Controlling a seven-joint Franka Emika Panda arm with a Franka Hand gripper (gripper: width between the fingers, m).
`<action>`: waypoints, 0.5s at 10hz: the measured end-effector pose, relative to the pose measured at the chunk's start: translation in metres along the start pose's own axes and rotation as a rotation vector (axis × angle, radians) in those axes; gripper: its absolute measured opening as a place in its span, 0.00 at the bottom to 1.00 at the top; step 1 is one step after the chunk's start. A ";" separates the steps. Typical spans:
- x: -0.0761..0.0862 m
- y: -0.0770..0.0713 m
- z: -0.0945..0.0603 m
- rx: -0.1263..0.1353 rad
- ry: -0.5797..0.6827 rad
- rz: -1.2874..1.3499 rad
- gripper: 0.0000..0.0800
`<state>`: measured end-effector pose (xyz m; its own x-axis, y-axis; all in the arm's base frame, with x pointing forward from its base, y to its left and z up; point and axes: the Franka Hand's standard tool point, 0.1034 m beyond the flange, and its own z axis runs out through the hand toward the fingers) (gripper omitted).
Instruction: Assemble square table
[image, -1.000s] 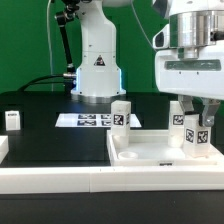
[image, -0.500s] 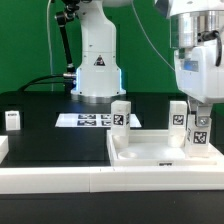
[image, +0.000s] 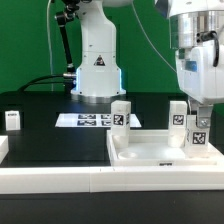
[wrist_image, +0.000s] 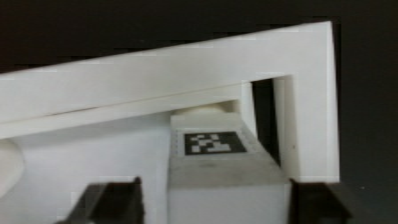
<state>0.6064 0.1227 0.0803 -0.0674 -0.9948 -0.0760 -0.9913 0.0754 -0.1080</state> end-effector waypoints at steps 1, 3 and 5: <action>-0.001 0.002 0.000 -0.022 0.002 -0.099 0.78; -0.002 -0.003 -0.002 -0.017 0.001 -0.305 0.81; -0.002 -0.003 -0.002 -0.017 0.001 -0.444 0.81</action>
Offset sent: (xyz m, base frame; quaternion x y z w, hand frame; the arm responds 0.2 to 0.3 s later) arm 0.0000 0.0000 0.0000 0.0000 0.0000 -0.1938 0.9810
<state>0.6094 0.1240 0.0823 0.3648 -0.9308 -0.0247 -0.9261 -0.3599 -0.1131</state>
